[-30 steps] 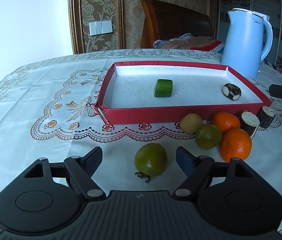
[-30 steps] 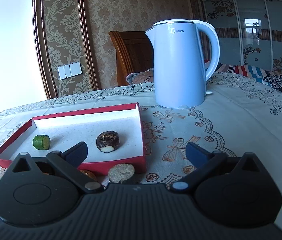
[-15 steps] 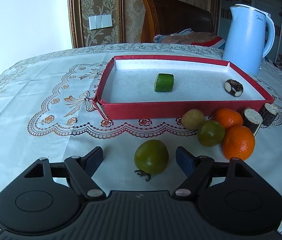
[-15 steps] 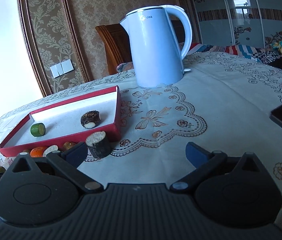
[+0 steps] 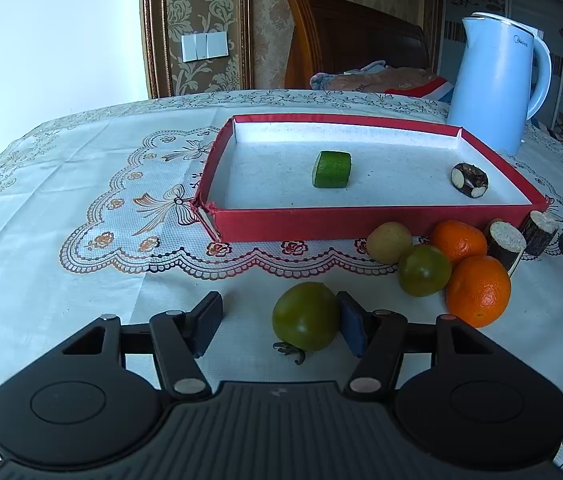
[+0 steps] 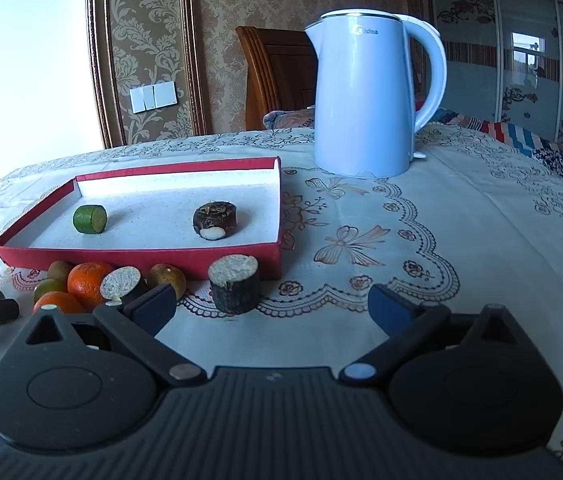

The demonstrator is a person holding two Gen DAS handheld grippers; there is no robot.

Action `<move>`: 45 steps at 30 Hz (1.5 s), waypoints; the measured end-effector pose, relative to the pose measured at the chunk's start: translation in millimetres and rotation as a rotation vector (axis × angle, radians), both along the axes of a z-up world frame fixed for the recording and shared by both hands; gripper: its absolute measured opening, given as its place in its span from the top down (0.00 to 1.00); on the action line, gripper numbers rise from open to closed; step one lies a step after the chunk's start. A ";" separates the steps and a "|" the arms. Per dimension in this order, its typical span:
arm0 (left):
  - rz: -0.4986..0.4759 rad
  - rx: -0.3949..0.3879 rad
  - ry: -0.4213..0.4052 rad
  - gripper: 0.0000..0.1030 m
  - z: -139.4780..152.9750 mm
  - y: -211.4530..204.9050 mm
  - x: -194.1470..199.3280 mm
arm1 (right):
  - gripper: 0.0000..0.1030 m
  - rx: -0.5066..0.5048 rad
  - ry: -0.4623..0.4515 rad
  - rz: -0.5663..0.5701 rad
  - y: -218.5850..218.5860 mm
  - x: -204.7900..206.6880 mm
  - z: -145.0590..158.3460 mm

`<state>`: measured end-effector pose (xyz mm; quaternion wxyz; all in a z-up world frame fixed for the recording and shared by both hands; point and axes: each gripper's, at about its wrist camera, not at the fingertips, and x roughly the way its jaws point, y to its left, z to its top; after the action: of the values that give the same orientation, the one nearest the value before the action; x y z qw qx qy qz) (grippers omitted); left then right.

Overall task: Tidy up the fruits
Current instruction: 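Grasp the green tomato with the left tool while the right tool grasps a dark cylindrical slice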

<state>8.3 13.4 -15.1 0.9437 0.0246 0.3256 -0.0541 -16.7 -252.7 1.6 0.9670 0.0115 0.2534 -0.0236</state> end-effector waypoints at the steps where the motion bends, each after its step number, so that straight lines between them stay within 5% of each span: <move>1: 0.000 -0.001 0.000 0.40 0.0 0.0 0.0 | 0.08 -0.009 0.013 0.008 2.3 4.2 -0.3; 14: 0.001 -0.002 0.000 0.40 0.4 0.3 -0.2 | 0.24 -0.030 0.045 0.030 9.2 19.4 -3.3; 23: -0.008 -0.011 0.000 0.43 1.2 -1.7 1.9 | 0.55 -0.031 0.104 0.065 15.1 34.8 -8.9; 31: -0.046 -0.010 -0.020 0.68 2.1 -5.7 -0.3 | 0.70 -0.028 0.116 0.080 15.6 38.9 -10.9; 45: -0.038 -0.014 -0.045 0.69 3.7 -4.8 -2.4 | 0.70 -0.015 0.089 0.065 12.3 33.7 -9.6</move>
<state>5.9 8.6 -11.5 0.9498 0.0252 0.3031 -0.0737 17.0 -240.4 -8.0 0.9551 -0.0051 0.2963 0.0052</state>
